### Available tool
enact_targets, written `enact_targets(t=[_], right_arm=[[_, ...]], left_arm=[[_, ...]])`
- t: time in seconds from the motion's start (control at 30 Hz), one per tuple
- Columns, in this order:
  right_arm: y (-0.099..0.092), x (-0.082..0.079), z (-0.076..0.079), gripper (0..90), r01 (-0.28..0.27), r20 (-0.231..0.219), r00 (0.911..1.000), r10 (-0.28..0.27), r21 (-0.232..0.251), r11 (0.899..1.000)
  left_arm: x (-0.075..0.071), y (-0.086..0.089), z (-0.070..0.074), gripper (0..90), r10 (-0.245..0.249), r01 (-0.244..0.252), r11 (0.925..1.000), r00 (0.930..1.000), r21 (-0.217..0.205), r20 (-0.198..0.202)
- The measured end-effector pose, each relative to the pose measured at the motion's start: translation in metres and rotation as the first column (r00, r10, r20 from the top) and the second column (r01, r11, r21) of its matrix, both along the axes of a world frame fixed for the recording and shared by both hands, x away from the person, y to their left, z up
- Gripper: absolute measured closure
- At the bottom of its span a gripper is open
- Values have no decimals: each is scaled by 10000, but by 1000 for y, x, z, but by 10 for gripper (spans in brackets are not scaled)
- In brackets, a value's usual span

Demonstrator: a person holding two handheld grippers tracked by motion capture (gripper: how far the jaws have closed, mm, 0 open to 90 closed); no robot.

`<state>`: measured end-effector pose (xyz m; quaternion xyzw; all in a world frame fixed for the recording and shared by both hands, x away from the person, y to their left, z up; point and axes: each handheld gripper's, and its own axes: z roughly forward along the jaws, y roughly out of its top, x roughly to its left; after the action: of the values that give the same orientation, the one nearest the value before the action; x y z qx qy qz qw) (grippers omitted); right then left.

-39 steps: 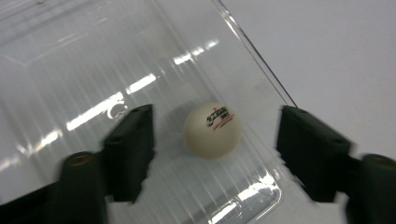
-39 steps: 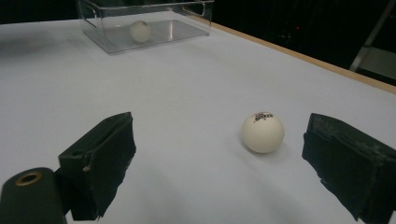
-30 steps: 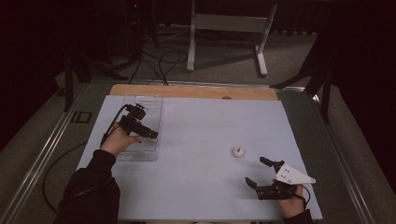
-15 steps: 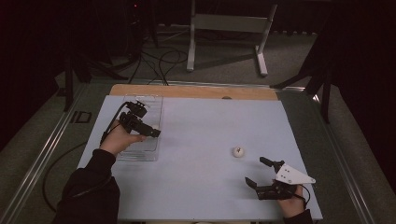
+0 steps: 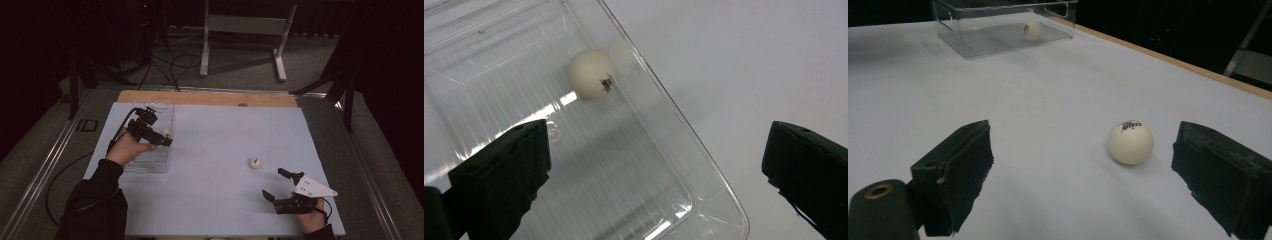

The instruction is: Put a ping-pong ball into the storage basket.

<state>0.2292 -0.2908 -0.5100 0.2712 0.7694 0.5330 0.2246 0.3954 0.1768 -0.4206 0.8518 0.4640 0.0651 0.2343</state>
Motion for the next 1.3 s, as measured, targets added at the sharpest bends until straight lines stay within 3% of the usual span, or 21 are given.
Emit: enact_targets(t=[0.33,0.73,1.07,1.3], right_arm=[[0,0,0,92,-11,-9,10000,11,-26,10000],[0,-1,1,92,-15,38,10000,15,-9,10000],[0,0,0,92,-21,35,10000,21,-25,10000],[0,0,0,92,-30,40,10000,30,-29,10000]], left_arm=[[-1,-4,4,5,-181,182,9997,9998,-167,98],[-7,-17,15,5,-704,739,9953,9960,-625,551],[-12,-27,29,5,-1251,1338,9868,9876,-912,948],[-15,-38,36,6,-1469,1586,9833,9812,-893,1249]])
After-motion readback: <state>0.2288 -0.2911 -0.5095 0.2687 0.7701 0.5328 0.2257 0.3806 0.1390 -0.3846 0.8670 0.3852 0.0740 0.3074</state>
